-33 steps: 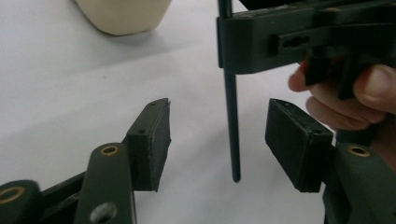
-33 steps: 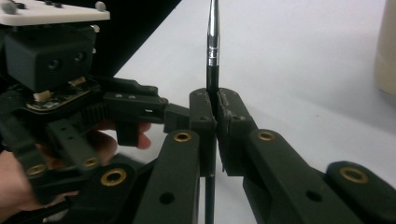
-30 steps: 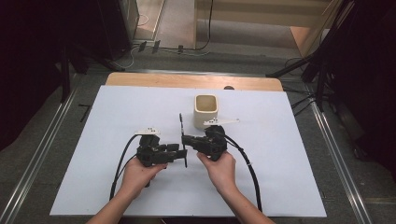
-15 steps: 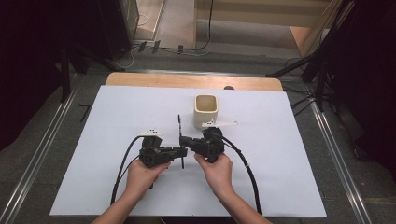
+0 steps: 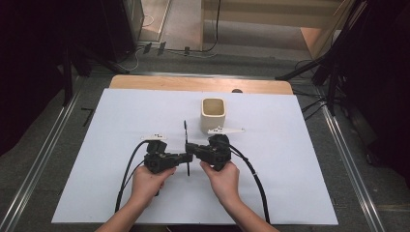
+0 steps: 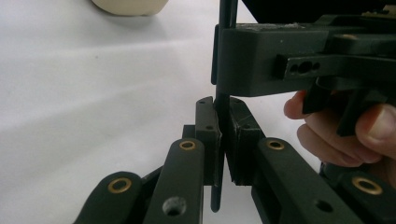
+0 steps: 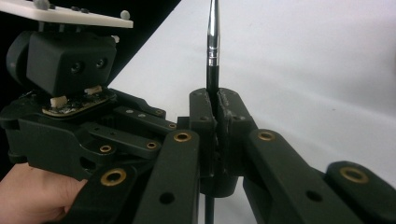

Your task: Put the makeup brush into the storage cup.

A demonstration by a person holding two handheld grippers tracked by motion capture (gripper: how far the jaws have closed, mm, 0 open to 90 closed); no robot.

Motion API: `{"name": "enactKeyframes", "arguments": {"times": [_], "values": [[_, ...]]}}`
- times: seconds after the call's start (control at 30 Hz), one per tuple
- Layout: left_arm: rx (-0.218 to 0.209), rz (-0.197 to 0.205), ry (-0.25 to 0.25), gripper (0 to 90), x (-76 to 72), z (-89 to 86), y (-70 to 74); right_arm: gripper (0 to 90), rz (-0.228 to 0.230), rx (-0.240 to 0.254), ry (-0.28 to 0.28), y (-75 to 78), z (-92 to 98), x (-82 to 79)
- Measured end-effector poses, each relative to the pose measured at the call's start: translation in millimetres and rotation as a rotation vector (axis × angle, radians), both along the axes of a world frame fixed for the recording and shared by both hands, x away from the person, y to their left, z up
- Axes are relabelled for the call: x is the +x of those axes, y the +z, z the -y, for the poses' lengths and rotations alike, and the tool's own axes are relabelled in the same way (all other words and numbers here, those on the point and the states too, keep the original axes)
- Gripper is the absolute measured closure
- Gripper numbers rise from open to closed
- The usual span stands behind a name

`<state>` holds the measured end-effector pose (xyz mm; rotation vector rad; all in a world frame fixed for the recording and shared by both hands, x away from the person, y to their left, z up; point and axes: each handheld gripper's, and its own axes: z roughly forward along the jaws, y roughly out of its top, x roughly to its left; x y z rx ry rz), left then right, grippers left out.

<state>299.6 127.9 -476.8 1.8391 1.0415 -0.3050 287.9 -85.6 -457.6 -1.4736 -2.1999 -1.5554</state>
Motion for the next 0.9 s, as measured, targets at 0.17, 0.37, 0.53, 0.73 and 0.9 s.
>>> {"name": "enactKeyframes", "arguments": {"times": [0.17, 0.37, 0.53, 0.73, 0.9], "values": [[-0.010, -0.017, -0.012, 85.6, 0.6, -0.6, 0.8, 86.1, 0.011, -0.009, 0.006, 1.1, -0.4, -1.5], [-0.007, -0.022, -0.031, 85.5, 1.0, 0.9, 1.2, 61.5, 0.033, -0.024, 0.026, 1.6, -1.2, -1.7], [0.009, -0.015, -0.049, 85.5, 1.9, -0.3, 3.1, 48.9, 0.071, -0.038, 0.040, 3.1, 1.2, -2.3], [0.020, -0.011, -0.067, 85.4, 1.7, 0.8, 5.3, 37.4, 0.136, -0.040, 0.069, 5.5, 5.7, -3.3], [0.027, -0.008, -0.080, 85.3, 2.1, -0.1, 7.6, 30.7, 0.125, -0.031, 0.097, 6.8, 14.2, -0.6]]}}
